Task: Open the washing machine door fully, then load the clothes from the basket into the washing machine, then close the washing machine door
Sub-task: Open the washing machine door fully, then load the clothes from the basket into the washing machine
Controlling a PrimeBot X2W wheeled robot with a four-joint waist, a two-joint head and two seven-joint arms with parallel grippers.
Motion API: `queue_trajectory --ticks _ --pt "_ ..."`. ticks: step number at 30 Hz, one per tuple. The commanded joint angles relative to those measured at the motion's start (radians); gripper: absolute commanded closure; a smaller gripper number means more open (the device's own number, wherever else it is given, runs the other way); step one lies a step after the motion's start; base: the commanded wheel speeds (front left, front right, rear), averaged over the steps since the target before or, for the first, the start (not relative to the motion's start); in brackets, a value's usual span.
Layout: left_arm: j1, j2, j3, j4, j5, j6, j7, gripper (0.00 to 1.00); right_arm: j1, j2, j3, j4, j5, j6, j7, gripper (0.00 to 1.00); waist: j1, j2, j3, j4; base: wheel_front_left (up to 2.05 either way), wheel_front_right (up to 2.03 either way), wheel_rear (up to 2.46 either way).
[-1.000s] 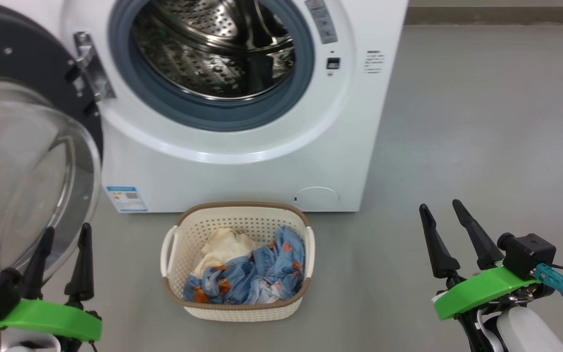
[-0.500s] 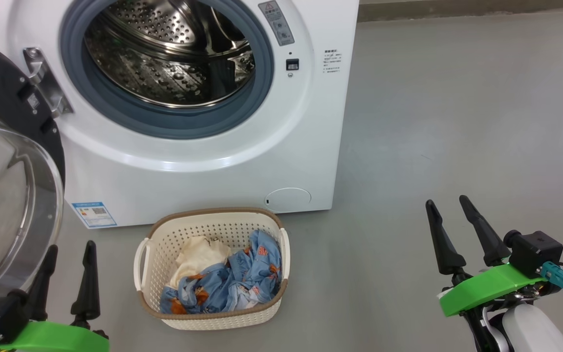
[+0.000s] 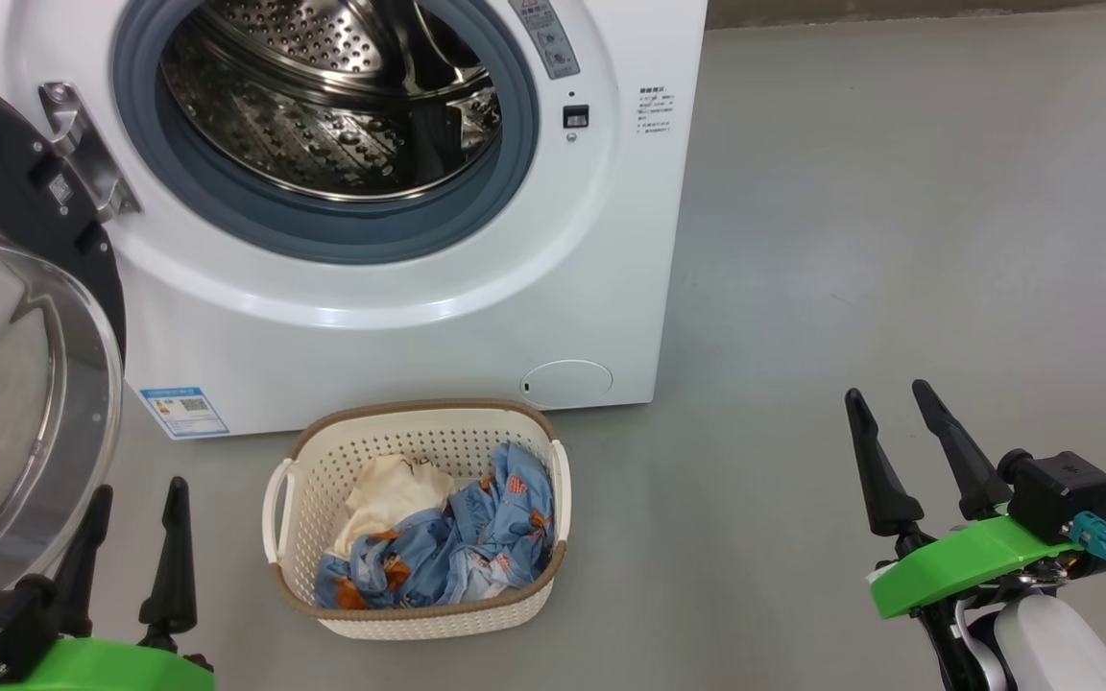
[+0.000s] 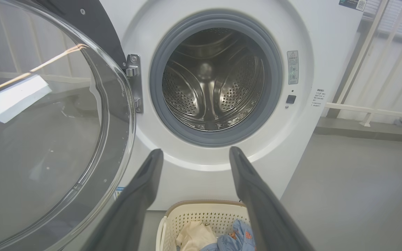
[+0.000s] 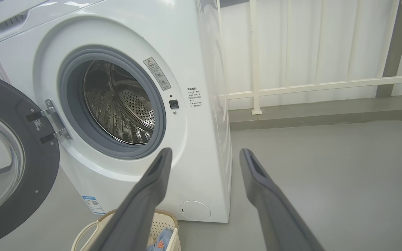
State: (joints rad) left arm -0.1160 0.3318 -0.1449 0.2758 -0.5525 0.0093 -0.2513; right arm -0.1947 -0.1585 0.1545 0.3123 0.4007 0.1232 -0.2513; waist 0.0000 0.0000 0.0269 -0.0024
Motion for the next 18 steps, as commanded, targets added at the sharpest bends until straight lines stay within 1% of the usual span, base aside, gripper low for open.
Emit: queue_trajectory --ticks 1,18 --pt "-0.018 0.024 0.040 -0.025 0.011 -0.001 -0.010 0.00 -0.005 -0.004 0.012 -0.026 -0.014 0.008 -0.011 0.00 0.0000 0.0000 0.001 0.001 0.00 0.00 0.00" --pt "-0.020 0.020 0.038 -0.022 0.004 -0.013 -0.010 0.00 -0.006 -0.002 0.012 -0.022 -0.019 0.008 -0.011 0.00 0.0000 0.0000 -0.005 0.008 0.00 0.00 0.00"
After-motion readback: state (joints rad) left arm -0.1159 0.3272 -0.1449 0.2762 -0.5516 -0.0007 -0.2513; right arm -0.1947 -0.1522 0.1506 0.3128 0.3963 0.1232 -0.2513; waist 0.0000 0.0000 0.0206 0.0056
